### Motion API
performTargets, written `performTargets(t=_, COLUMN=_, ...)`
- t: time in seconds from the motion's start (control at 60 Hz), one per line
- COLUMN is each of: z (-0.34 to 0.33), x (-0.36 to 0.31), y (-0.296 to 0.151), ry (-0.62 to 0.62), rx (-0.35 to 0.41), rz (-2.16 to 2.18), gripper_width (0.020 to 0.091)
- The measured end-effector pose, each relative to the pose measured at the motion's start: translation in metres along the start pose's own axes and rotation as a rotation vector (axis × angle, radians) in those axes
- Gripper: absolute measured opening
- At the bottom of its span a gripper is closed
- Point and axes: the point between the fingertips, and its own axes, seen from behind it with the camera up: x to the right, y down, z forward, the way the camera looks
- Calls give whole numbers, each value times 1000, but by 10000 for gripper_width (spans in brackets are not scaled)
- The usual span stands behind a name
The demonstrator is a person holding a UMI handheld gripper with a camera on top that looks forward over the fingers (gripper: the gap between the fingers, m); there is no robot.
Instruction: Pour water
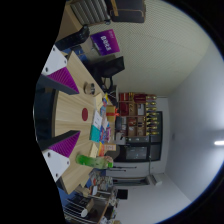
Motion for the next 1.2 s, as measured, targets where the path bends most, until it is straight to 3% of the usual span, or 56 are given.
performTargets(t=0.117, z=10, x=-14, y=-6, ry=21, rx=2, rz=6, gripper_width=789)
performTargets(t=0.333, z=37, x=22, y=10, ry=48, rx=13, rz=8, gripper_width=783)
performTargets(t=0.717, z=145, x=218, y=18, ry=280, rx=45, rz=-12, gripper_width=785)
performTargets(t=1.05, z=253, x=282, y=6, ry=345, rx=63, rz=-16, gripper_width=784)
performTargets(t=1.2, z=282, x=302, y=22, ry=413, rx=15, rz=9, gripper_width=756)
